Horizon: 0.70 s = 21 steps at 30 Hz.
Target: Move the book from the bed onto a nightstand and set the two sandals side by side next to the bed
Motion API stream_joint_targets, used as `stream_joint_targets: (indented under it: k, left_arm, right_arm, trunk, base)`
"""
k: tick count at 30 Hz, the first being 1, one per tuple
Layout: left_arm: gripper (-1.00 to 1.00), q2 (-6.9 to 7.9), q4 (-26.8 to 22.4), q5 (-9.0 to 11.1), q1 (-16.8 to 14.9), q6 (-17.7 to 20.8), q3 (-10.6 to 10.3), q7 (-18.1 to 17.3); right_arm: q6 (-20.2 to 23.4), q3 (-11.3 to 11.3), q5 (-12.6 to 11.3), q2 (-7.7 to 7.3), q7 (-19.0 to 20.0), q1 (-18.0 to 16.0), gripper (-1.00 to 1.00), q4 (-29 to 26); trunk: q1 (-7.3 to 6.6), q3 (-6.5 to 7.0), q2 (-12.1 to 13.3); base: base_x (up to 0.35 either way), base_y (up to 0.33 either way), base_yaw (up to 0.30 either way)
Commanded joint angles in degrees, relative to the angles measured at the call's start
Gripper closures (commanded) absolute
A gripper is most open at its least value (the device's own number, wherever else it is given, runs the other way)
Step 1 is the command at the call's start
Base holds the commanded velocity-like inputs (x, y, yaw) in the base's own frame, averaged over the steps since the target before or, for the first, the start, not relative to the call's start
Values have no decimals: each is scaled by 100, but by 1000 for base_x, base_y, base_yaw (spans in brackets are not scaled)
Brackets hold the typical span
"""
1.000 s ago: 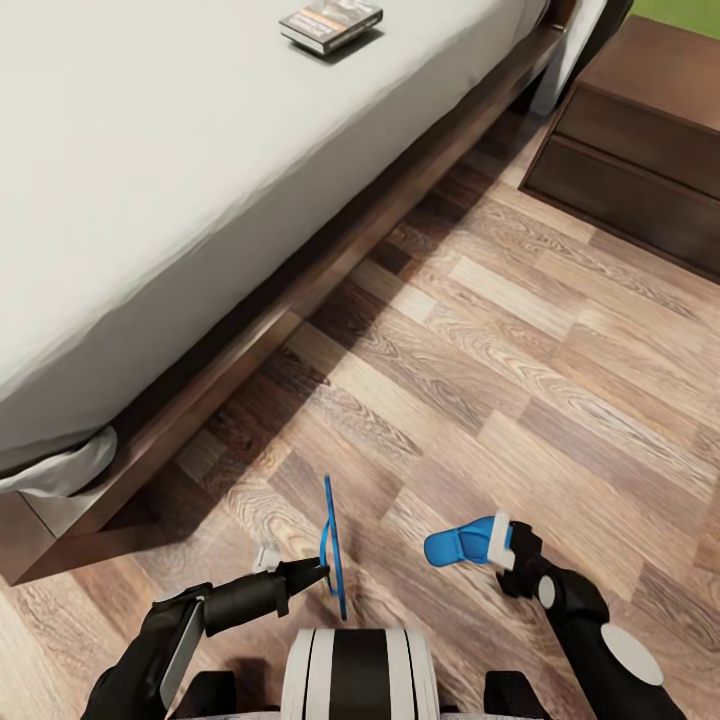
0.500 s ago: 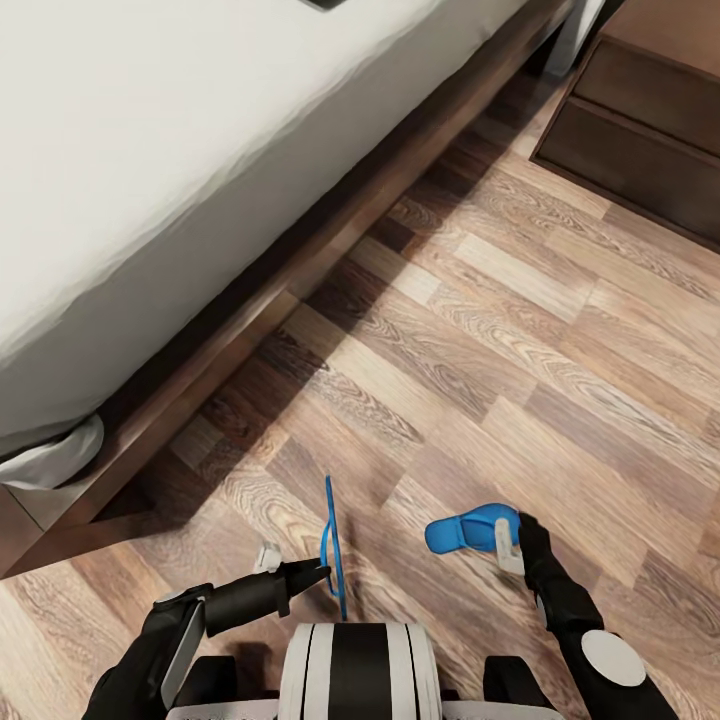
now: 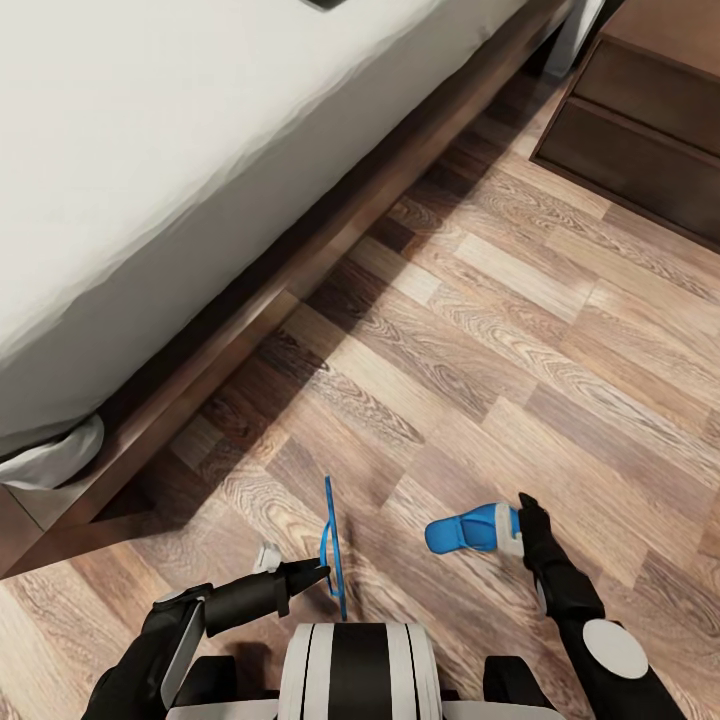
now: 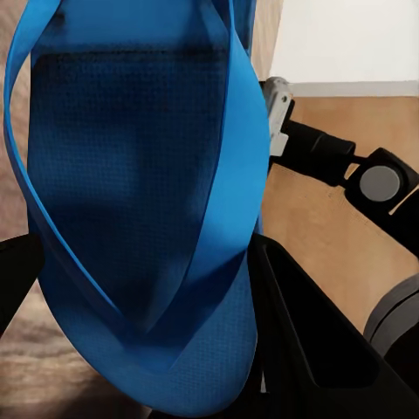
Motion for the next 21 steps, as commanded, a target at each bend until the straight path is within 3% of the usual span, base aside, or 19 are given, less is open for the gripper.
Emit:
stream_joint_targets:
  k: [1, 9, 11, 14, 21]
  left_arm:
    - [100, -3, -1, 8, -1, 50, 9, -16]
    - [100, -4, -1, 6, -1, 50, 7, -16]
    - [100, -3, -1, 7, -1, 50, 8, -16]
    - [100, -3, -1, 8, -1, 50, 8, -16]
    - [100, -3, -1, 8, -1, 50, 9, -16]
  right_arm:
    - [10, 5, 35, 1, 22, -5, -100, -25]
    - [10, 7, 29, 27, 0, -99, -100, -44]
    - [10, 10, 29, 110, 2, -102, -100, -43]
    - [2, 6, 28, 377, 11, -106, -100, -42]
    - [3, 7, 28, 414, 13, -106, -100, -26]
  trunk:
    - [-1, -3, -1]
    - [-1, -3, -1]
    - [-1, -3, -1]
    - [-1, -3, -1]
    - [-1, -3, -1]
  base:
    - [0, 0, 0]
    - [0, 0, 0]
    - [0, 0, 0]
    - [0, 0, 0]
    - [0, 0, 0]
